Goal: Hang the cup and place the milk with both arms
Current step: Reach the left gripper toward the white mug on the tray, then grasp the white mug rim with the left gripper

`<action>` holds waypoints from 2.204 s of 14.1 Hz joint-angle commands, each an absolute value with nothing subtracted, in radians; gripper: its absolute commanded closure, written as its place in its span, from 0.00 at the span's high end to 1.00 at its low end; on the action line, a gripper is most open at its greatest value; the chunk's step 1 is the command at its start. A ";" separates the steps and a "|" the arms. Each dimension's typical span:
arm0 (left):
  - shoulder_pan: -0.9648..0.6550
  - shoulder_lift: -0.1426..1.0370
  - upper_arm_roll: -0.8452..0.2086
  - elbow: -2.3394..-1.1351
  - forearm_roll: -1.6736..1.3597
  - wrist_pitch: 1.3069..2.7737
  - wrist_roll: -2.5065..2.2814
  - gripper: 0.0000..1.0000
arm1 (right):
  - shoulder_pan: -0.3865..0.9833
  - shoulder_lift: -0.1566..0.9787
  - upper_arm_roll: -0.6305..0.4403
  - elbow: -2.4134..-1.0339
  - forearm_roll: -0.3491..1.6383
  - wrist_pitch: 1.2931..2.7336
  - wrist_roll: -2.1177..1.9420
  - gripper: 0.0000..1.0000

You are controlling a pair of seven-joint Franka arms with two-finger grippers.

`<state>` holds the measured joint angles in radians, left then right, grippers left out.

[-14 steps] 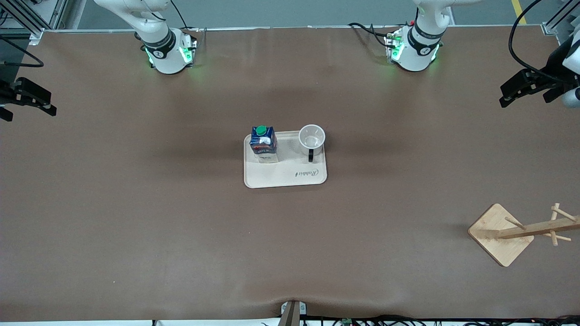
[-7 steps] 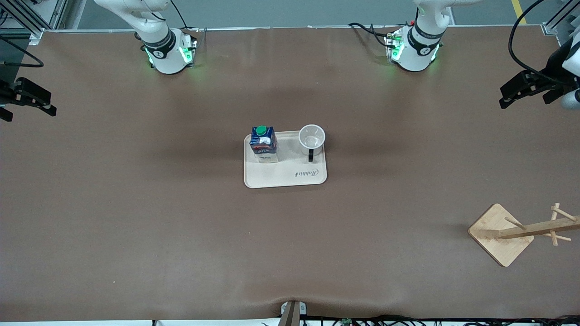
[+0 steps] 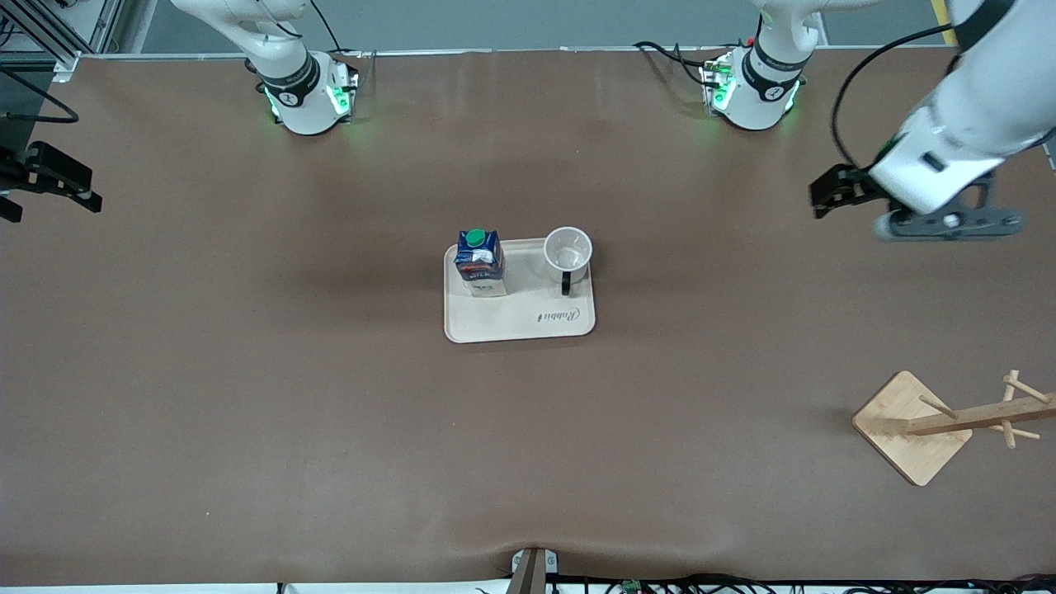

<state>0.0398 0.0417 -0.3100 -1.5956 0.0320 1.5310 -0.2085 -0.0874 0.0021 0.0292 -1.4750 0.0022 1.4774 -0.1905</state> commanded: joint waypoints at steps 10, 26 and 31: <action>0.009 0.144 -0.604 -1.910 0.031 1.974 -0.537 1.00 | -0.100 0.014 0.038 -1.442 0.002 1.468 -0.198 1.00; -0.202 0.561 -0.603 -1.901 0.314 2.256 -0.942 0.44 | -0.098 0.025 0.038 -1.442 0.005 1.468 -0.198 1.00; -0.195 0.566 -0.601 -1.876 0.360 2.257 -0.934 0.00 | -0.098 0.026 0.040 -1.442 0.005 1.468 -0.198 1.00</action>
